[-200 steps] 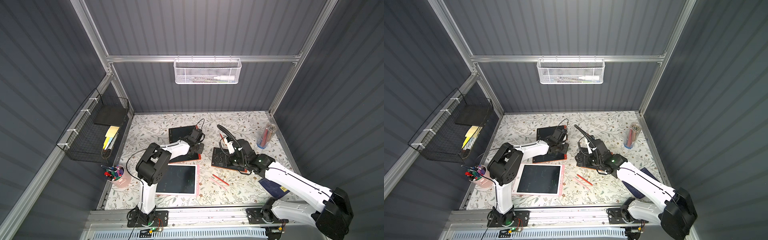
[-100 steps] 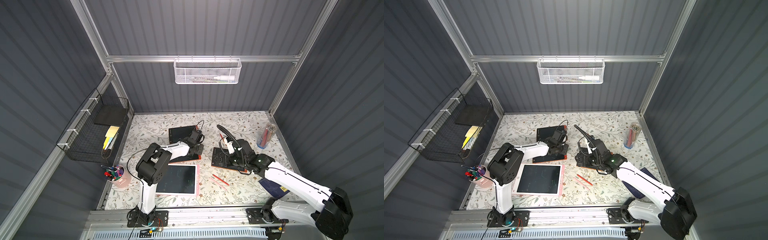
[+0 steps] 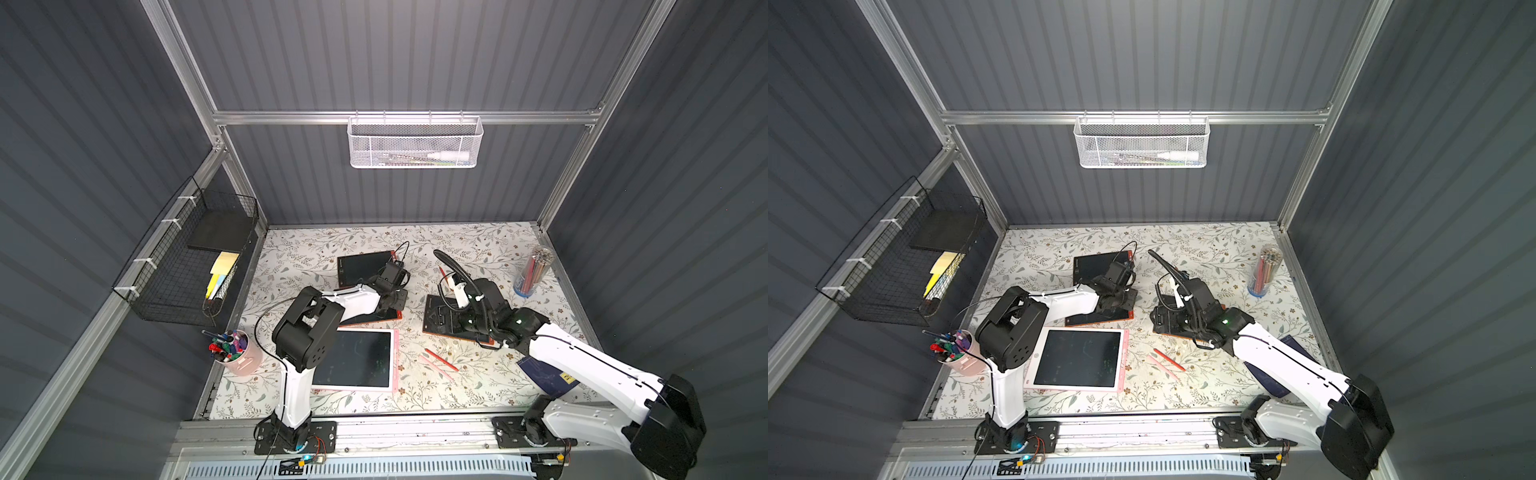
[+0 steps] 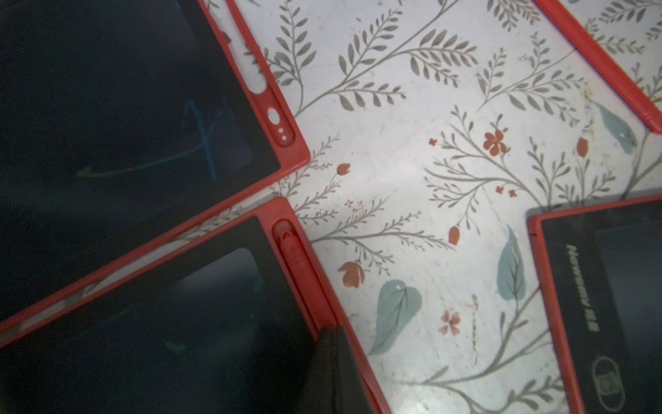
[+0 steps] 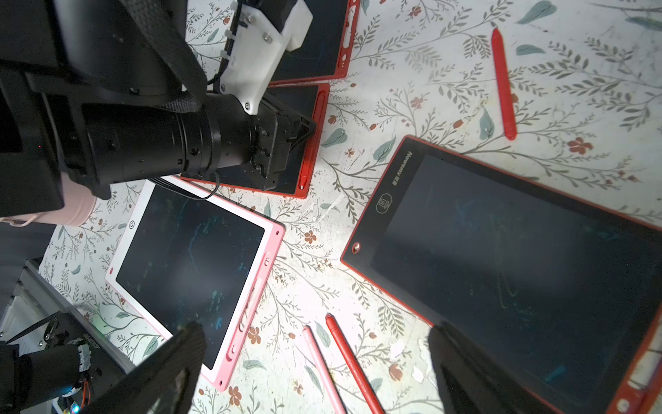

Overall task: Place the stylus back onto the writing tablet
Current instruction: Adjust the stylus on the writing tablet.

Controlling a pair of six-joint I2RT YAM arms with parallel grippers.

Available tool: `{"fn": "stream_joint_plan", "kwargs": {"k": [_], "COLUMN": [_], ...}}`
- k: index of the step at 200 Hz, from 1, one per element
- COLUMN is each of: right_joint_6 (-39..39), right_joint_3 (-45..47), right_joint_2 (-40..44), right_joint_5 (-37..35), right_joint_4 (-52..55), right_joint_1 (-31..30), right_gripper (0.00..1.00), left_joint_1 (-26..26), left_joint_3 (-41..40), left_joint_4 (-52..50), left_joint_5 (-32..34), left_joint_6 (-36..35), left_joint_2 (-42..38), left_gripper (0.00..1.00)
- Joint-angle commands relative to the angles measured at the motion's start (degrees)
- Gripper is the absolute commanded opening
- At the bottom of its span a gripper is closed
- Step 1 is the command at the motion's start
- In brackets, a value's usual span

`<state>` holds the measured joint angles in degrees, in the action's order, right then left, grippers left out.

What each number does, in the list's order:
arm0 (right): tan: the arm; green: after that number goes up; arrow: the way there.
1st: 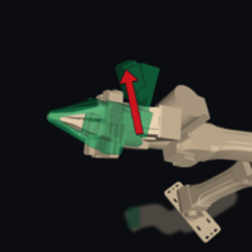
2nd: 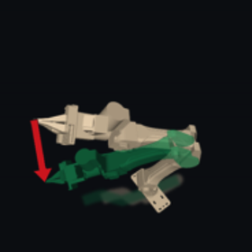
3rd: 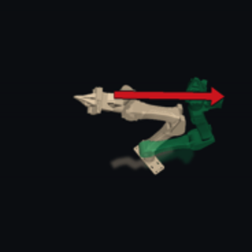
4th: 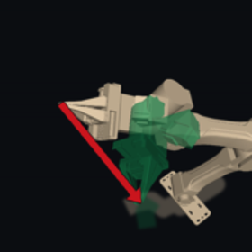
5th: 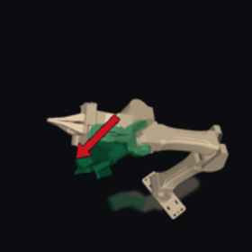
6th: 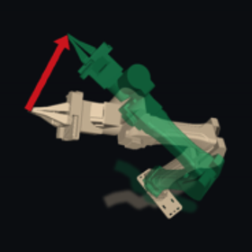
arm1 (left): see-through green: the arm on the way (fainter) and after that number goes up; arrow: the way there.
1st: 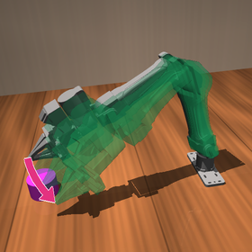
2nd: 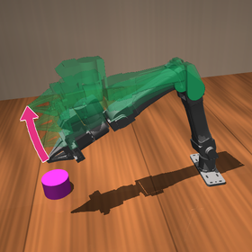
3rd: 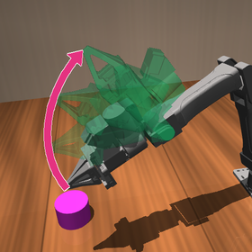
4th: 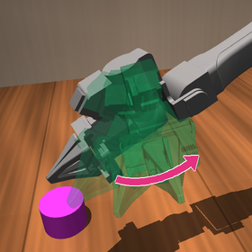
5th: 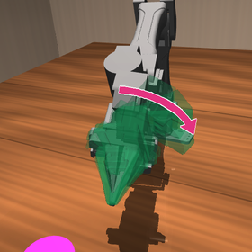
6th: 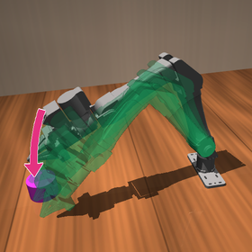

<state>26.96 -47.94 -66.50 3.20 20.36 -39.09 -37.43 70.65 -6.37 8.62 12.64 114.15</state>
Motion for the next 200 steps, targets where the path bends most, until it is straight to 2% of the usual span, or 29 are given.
{"fn": "stream_joint_plan", "kwargs": {"k": [1,85,109,145,200], "right_joint_6": [0.27,0.83,0.90,1.69,-0.14], "right_joint_3": [0.83,1.70,1.04,0.10,0.11], "right_joint_2": [-0.39,1.14,1.45,2.88,6.44], "right_joint_5": [-0.64,-3.88,-5.57,-4.09,-2.16], "right_joint_4": [-0.48,-0.67,-0.40,0.44,4.11], "right_joint_1": [-0.11,0.03,-0.01,0.10,0.12], "right_gripper": [0.99,0.99,0.99,0.99,0.97], "left_joint_1": [0.08,0.06,0.12,0.69,2.46], "left_joint_3": [-2.92,-4.01,-0.07,9.19,15.22], "left_joint_4": [-5.85,-6.38,-7.60,-7.30,-5.60], "left_joint_5": [1.40,1.51,-0.26,-2.79,-4.42], "left_joint_6": [-0.94,-0.02,3.11,5.52,5.47], "left_joint_2": [3.03,2.91,0.57,-1.13,-2.13], "left_gripper": [0.00,0.00,0.00,0.00,0.00]}}
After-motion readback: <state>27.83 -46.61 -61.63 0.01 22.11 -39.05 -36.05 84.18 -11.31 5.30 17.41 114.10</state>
